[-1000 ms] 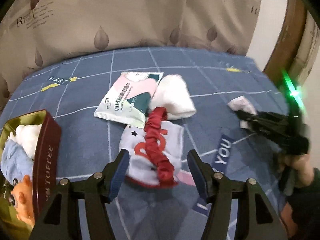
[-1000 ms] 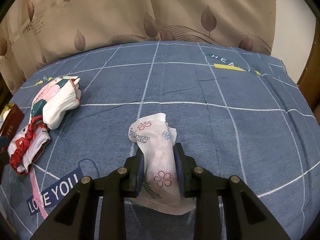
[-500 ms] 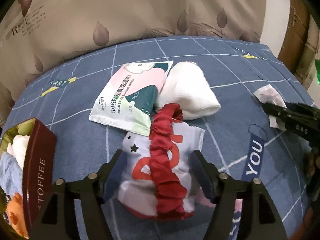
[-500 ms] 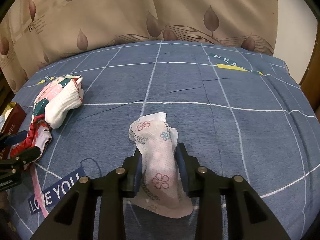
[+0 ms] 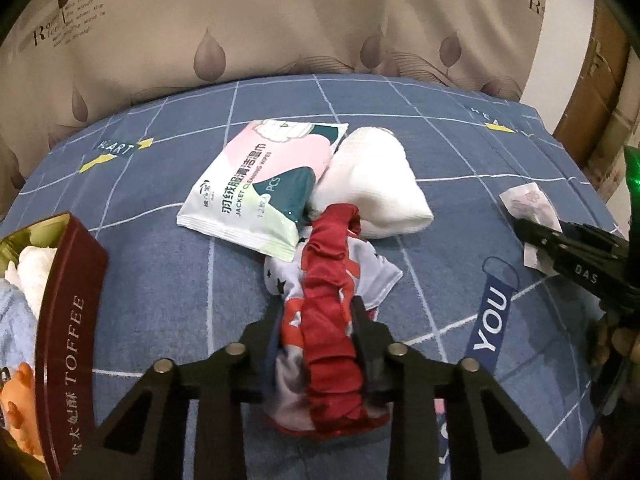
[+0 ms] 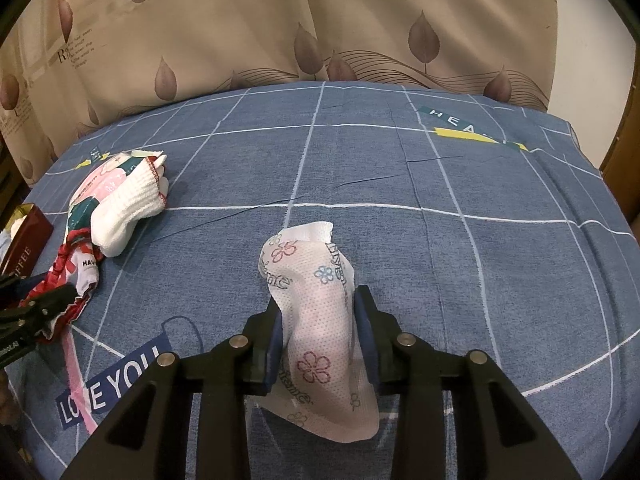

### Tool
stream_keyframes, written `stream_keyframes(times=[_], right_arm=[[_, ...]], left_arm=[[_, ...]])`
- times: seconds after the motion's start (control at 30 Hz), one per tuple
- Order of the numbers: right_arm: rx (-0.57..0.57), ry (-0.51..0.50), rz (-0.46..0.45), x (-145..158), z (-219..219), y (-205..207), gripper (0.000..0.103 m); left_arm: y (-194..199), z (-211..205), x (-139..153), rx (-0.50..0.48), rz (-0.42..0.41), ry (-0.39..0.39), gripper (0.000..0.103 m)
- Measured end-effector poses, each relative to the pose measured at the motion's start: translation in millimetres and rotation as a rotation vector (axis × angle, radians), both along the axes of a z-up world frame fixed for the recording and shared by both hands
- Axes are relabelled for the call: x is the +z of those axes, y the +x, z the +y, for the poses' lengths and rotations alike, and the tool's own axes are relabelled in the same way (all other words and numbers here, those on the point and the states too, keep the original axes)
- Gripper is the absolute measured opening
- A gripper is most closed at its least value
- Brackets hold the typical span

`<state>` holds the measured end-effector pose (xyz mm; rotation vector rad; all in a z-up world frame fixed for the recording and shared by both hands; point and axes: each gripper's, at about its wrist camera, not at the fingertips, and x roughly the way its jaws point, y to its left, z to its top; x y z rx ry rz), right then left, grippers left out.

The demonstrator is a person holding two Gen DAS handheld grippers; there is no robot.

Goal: Organize soft objects
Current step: 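Grasp the red scrunchie and white cloth with the left gripper while the right gripper holds the tissue pack, then carry the scrunchie and cloth with the left gripper into the tin and open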

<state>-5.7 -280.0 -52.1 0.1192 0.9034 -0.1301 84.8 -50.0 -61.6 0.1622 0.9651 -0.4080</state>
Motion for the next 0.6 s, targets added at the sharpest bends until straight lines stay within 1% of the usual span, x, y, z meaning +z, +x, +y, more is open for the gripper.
stream_keyframes(times=[0.17, 0.3, 0.6], right_arm=[[0.0, 0.0, 0.0, -0.2, -0.2, 0.0, 0.034], [0.0, -0.001, 0.0, -0.3, -0.2, -0.1, 0.034], [0.001, -0.001, 0.0, -0.7, -0.1, -0.1, 0.034]], left_arm=[[-6.8, 1.7, 5.1, -0.013, -0.003, -0.001, 0.028], [-13.4, 2.9, 8.6, -0.024, -0.015, 0.015, 0.028], [-32.0, 8.3, 24.1, -0.052, -0.032, 0.0, 0.028]])
